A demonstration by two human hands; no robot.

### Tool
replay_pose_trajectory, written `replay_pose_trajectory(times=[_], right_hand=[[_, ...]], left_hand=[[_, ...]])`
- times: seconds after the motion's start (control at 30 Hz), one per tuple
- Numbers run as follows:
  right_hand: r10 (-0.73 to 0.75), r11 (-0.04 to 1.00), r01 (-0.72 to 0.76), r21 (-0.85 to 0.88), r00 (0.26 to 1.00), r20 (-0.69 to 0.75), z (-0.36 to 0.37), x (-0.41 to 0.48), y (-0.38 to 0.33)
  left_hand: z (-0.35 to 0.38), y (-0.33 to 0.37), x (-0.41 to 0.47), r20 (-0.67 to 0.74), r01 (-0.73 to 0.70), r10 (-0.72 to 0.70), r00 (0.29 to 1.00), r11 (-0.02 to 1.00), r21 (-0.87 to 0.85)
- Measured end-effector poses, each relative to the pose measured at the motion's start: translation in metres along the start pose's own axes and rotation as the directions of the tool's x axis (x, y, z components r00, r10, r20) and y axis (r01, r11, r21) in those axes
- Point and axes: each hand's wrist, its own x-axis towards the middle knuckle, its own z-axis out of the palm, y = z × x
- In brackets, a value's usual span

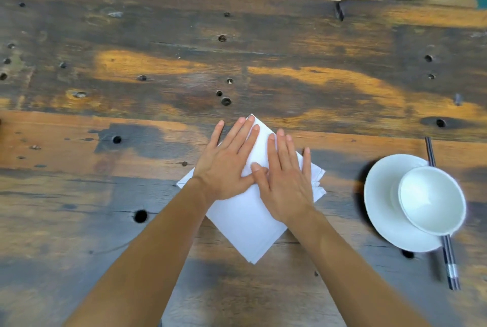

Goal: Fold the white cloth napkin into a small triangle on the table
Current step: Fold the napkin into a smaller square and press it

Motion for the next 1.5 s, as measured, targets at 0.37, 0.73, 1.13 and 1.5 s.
replay_pose_trajectory(times=[0.37, 0.73, 1.13, 1.5], right_hand=[[0.092, 0.992, -0.096, -0.077, 0.994, -0.063, 0.004, -0.032, 0.028], [0.073, 0.992, -0.082, -0.091, 0.992, -0.105, 0.007, -0.034, 0.031], [0.080, 0.989, -0.088, -0.121, 0.994, -0.071, 0.005, -0.034, 0.031], [0.072, 0.991, -0.075, -0.111, 0.997, -0.036, 0.002, -0.034, 0.030]], left_hand=[[-0.004, 0.002, 0.004, 0.061, 0.018, -0.018, 0.998, 1.000, -0.008], [-0.002, 0.001, -0.004, -0.231, -0.028, 0.015, 0.973, 0.998, -0.053], [-0.001, -0.080, -0.069, -0.118, 0.287, -0.285, 0.951, 0.958, 0.000], [-0.009, -0.050, -0.089, -0.386, 0.174, -0.205, 0.900, 0.978, -0.114]])
